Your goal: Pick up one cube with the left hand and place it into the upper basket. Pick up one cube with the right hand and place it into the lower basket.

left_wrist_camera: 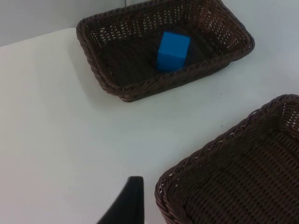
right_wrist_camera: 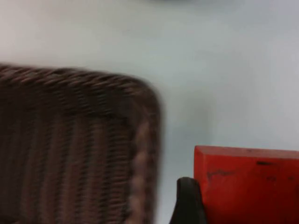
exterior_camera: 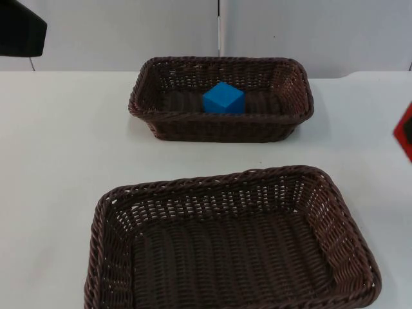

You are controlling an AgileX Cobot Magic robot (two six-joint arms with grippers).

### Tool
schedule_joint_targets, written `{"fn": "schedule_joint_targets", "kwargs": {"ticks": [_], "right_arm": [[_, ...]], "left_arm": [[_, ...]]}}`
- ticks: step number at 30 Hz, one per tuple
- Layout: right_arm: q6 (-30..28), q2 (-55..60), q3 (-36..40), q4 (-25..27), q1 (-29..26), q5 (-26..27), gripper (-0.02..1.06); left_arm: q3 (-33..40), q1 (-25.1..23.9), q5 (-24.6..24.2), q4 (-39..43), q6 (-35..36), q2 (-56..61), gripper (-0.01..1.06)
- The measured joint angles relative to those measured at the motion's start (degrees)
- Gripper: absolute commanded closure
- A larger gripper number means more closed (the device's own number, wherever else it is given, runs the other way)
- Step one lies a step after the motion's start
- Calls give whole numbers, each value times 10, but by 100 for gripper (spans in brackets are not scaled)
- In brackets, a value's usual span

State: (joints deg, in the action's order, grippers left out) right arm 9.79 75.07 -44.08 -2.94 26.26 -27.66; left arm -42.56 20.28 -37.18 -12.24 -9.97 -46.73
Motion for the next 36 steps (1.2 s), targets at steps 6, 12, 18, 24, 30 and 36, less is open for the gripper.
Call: {"fn": "schedule_joint_targets", "kwargs": {"ticks": [6, 12, 18, 24, 30, 36], "right_arm": [[-4, 0, 0, 4, 87, 28, 105], [-5, 0, 0, 4, 150, 51, 105], [-8, 0, 0, 4, 172, 53, 105], [-8, 0, 0, 5, 172, 55, 105], [-8, -1, 0, 10, 172, 55, 105], [-17, -1, 0, 18, 172, 55, 105]], "left_arm": [[0, 0, 0, 0, 0, 0, 6], [0, 0, 0, 0, 0, 0, 6], [0, 0, 0, 0, 0, 0, 6], [0, 0, 0, 0, 0, 0, 6], [0, 0, 0, 0, 0, 0, 6], [0, 0, 0, 0, 0, 0, 6]]}}
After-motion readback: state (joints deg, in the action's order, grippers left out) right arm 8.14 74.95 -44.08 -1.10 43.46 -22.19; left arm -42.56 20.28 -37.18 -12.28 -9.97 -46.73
